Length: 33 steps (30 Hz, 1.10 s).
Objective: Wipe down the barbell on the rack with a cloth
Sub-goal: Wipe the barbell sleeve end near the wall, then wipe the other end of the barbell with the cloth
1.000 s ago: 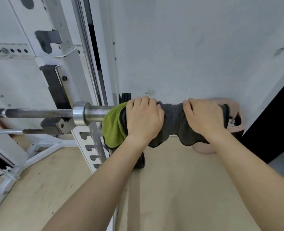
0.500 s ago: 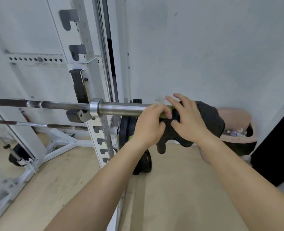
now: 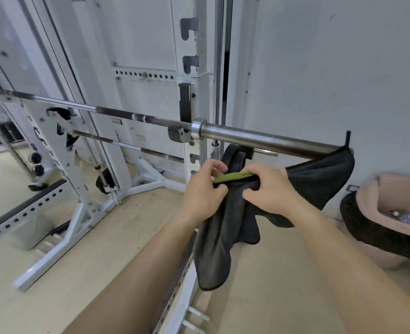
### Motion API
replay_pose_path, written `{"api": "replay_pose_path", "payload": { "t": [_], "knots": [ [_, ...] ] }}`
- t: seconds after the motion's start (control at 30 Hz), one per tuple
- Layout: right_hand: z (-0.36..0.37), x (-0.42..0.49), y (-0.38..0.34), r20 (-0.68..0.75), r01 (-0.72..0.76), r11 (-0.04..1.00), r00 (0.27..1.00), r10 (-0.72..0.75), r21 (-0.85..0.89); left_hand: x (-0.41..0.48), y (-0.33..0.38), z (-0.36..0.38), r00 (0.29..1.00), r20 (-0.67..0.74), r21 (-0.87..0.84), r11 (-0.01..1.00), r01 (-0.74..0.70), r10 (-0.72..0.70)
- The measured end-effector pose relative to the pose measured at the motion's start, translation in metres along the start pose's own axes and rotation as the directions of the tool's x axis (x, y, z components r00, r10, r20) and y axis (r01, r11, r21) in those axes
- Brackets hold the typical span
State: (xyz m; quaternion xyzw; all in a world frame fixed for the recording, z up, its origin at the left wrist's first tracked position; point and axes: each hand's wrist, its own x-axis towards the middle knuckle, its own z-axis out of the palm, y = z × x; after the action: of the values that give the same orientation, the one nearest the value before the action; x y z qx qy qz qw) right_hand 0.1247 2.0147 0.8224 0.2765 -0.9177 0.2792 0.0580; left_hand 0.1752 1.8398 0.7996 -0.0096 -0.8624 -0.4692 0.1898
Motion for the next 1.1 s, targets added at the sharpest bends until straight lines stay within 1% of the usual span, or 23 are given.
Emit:
{"api": "replay_pose_path", "payload": {
  "t": [0.07,0.17,0.23,0.3,0.4,0.53,0.63,0.73,0.8,0.9,1.0,1.03,1.1],
  "knots": [
    [0.014,-0.004,-0.028,0.063,0.038,0.997,0.997,-0.042,0.069,-0.012,-0.016,-0.026,0.998,-0.061,0.05,0.998,0.037,-0.034],
    [0.039,-0.007,-0.066,0.058,0.055,0.993,0.996,-0.061,0.105,-0.031,-0.039,-0.069,0.99,-0.125,0.117,0.99,0.073,-0.058],
    [0.056,-0.009,-0.092,0.043,0.039,0.995,0.998,-0.043,0.096,-0.046,-0.053,-0.099,0.987,-0.138,0.185,0.977,0.105,-0.08],
    [0.075,-0.009,-0.118,0.063,0.039,0.994,0.997,-0.045,0.101,-0.063,-0.069,-0.127,0.985,-0.145,0.234,0.964,0.13,-0.097],
    [0.104,-0.007,-0.164,0.08,0.04,0.972,0.995,-0.06,0.23,-0.093,-0.095,-0.168,0.982,-0.143,0.27,0.95,0.155,-0.119],
    [0.151,-0.006,-0.259,0.017,0.111,0.926,0.992,-0.126,0.362,-0.151,-0.141,-0.235,0.971,-0.173,0.276,0.938,0.208,-0.165],
    [0.185,-0.004,-0.328,-0.059,0.173,0.895,0.985,-0.164,0.411,-0.198,-0.176,-0.288,0.95,-0.167,0.266,0.915,0.302,-0.265],
    [0.21,-0.002,-0.381,-0.154,0.134,0.85,0.986,-0.064,0.51,-0.246,-0.221,-0.341,0.908,-0.184,0.265,0.87,0.415,-0.377],
    [0.228,0.002,-0.407,-0.182,0.095,0.836,0.983,0.006,0.541,-0.277,-0.248,-0.377,0.866,-0.234,0.205,0.849,0.488,-0.442],
    [0.263,0.01,-0.444,-0.154,0.051,0.847,0.987,0.037,0.529,-0.3,-0.263,-0.434,0.784,-0.332,-0.037,0.838,0.545,-0.525],
    [0.306,0.021,-0.484,-0.081,0.006,0.853,0.996,0.042,0.522,-0.302,-0.273,-0.491,0.701,-0.39,-0.288,0.802,0.524,-0.597],
    [0.321,0.025,-0.499,-0.064,0.002,0.857,0.997,0.036,0.515,-0.301,-0.276,-0.51,0.682,-0.4,-0.337,0.79,0.512,-0.613],
    [0.353,0.038,-0.528,-0.038,-0.005,0.854,0.999,0.029,0.52,-0.298,-0.284,-0.546,0.672,-0.404,-0.372,0.783,0.499,-0.62]
  ]
}}
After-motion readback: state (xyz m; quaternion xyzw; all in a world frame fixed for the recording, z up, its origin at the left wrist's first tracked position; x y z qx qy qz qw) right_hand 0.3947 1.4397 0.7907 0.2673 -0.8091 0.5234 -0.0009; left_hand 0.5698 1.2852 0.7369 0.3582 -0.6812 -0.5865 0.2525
